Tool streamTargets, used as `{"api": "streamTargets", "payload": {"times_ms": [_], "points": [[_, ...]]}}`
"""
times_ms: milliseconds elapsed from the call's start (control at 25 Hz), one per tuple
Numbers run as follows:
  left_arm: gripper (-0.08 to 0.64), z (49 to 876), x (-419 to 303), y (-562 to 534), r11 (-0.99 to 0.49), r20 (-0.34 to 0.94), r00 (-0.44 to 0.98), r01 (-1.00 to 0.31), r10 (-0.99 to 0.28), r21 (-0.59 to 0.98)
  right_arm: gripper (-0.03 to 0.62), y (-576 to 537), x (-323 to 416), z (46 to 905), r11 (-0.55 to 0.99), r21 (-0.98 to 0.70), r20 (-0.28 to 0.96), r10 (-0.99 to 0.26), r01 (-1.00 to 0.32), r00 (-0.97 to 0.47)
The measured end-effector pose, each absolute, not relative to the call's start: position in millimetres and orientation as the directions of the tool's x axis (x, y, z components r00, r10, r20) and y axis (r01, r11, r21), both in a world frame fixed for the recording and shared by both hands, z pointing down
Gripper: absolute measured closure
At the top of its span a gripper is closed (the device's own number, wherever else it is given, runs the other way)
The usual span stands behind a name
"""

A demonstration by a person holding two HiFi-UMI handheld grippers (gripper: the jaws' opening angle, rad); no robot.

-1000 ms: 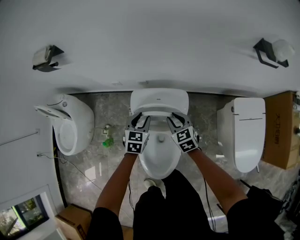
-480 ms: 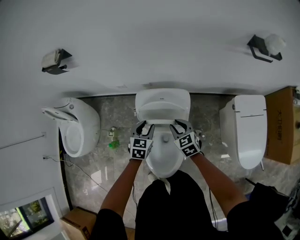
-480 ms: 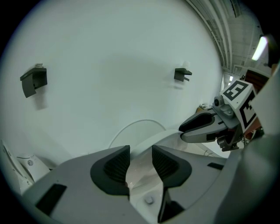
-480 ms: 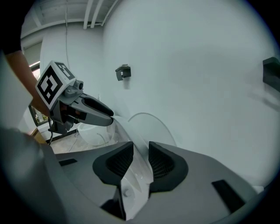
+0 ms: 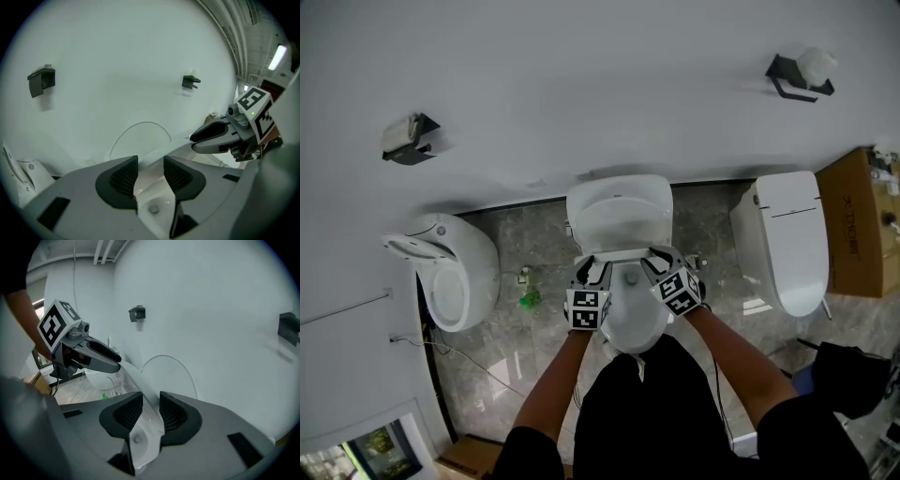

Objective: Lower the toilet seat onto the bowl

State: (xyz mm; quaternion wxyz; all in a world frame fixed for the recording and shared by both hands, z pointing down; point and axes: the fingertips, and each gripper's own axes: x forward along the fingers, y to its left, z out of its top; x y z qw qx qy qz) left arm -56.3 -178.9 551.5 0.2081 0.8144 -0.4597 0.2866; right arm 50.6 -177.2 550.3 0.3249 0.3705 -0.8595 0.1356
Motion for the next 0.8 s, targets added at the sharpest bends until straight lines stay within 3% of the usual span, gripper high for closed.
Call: {"api": "streamTargets", "payload": {"times_ms": [800], "points": [[0.376,561,-62,-91,-0.617,0.652,0.519,-0.781,-0.552,0.100,0.469,-87,43,563,0.629,0.052,0.717,-0.564,-0.775,-0.410]]}}
